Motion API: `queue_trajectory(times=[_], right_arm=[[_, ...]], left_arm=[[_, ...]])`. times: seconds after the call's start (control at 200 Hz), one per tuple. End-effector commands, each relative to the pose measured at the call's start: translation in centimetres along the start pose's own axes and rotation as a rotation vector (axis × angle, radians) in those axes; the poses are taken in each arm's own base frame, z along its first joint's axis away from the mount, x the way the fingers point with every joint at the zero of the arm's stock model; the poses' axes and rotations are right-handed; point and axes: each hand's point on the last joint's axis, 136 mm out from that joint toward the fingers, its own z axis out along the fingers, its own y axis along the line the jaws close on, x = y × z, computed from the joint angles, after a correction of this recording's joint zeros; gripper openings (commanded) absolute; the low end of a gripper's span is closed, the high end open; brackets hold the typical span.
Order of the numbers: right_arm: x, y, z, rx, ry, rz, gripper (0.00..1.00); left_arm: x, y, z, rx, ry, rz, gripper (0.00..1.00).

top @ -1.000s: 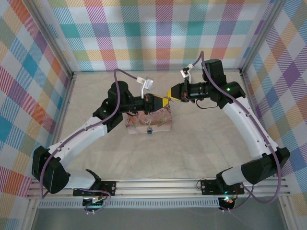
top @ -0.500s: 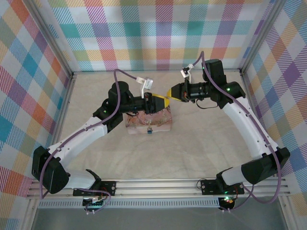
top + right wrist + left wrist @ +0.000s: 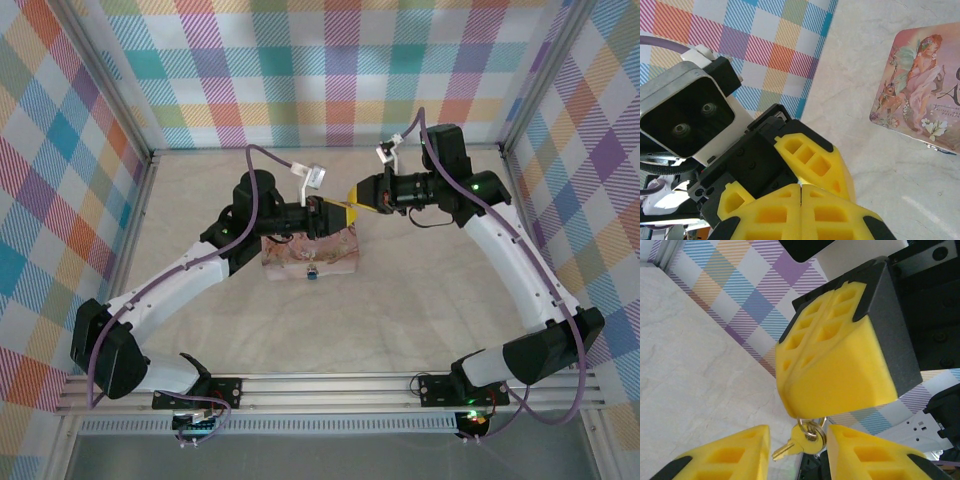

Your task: Unlock a padlock with a key

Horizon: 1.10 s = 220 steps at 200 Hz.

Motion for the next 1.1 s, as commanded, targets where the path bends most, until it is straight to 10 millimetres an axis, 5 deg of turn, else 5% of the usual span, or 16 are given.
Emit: queue_trajectory(times=[0.0, 0.225, 1.095], right_arm=[[0.28, 0.85, -0.65, -0.033, -0.006, -0.017, 0.01], [0.43, 0.68, -0.57, -0.035, -0.001, -0.015, 0.01], [0.6, 0.37, -0.98, -0.031, -0.01, -0.01, 0.02]], left_arm=[[-1.44, -2.17, -0.31, 0.04, -0.028, 0.071, 0.31], [-1.75, -2.48, -0.64, 0.031, -0.036, 0.082, 0.37], [-1.29, -2.06, -0.77, 0.009, -0.026, 0.082, 0.17]])
